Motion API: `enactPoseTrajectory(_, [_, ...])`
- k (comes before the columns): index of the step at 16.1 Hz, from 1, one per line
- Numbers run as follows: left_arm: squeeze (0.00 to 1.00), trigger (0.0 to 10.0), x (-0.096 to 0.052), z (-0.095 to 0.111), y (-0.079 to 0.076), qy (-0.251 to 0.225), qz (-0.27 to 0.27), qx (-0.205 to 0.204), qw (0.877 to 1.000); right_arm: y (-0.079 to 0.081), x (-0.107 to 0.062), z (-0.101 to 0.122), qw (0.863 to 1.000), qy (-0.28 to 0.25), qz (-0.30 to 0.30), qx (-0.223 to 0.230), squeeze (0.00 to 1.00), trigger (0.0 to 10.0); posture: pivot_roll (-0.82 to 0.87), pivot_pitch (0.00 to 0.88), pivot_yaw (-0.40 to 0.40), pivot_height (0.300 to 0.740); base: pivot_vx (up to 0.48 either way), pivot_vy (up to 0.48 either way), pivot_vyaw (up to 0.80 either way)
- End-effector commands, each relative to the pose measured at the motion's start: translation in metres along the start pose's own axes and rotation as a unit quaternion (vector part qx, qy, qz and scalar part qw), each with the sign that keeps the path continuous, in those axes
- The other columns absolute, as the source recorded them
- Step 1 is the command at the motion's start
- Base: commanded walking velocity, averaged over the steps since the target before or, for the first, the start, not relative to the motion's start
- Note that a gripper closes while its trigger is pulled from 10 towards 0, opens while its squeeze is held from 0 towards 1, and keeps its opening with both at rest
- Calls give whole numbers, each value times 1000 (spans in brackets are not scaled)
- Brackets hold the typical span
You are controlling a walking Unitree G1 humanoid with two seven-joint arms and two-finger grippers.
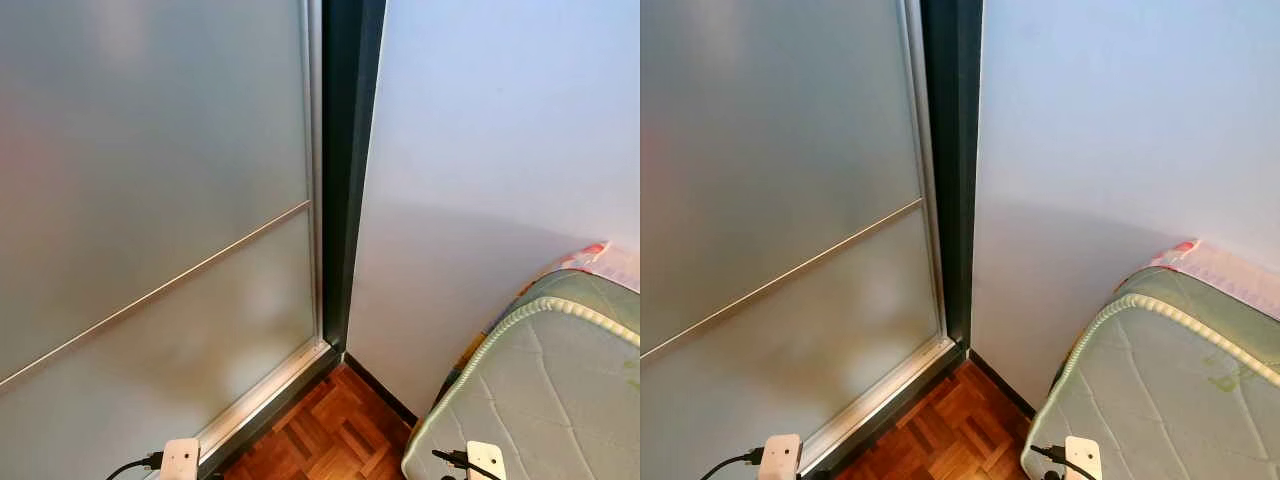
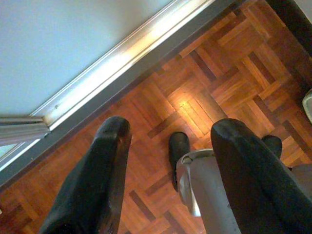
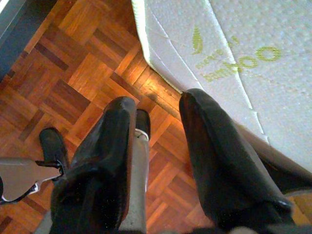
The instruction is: Clean up the room
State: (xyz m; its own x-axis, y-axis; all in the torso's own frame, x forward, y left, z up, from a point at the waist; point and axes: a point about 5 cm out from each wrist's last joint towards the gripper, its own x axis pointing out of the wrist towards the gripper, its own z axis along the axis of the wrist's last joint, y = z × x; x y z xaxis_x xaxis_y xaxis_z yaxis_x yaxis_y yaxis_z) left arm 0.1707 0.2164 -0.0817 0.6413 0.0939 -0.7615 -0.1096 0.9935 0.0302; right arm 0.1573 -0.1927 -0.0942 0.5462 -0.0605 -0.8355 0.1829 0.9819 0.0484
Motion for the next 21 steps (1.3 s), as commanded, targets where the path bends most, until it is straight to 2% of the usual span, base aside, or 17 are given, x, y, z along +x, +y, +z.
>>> enactPoseTrajectory(1, [0,10000,-5,-19,-3,32,-37,3,999,19,4,18,995,3,89,-37,0,10000,40,0,-41,740,0,0,0])
enactPoseTrajectory(4, [0,10000,-5,-17,-3,29,-38,10,999,17,4,18,996,5,86,-39,0,10000,46,0,-45,740,0,0,0])
enactPoseTrajectory(6, [0,10000,-4,-15,-5,23,-38,1,999,13,4,18,996,6,79,-39,0,10000,50,0,-49,740,0,0,0])
enactPoseTrajectory(9, [0,10000,-4,-15,-7,22,-43,6,999,12,5,22,997,1,73,-21,0,10000,60,0,-54,740,0,0,0])
enactPoseTrajectory(14, [0,10000,-4,-14,-7,18,-40,5,999,21,5,24,996,6,89,-30,0,10000,58,0,-48,740,0,0,-754])
enactPoseTrajectory(18, [0,10000,-4,-12,-6,15,-39,9,999,22,5,20,996,13,87,-26,0,10000,59,0,-47,740,0,0,-769])
enactPoseTrajectory(21, [0,10000,-3,-11,-5,15,-36,37,999,22,5,18,996,17,87,-26,0,10000,58,0,-47,740,0,-105,-769])
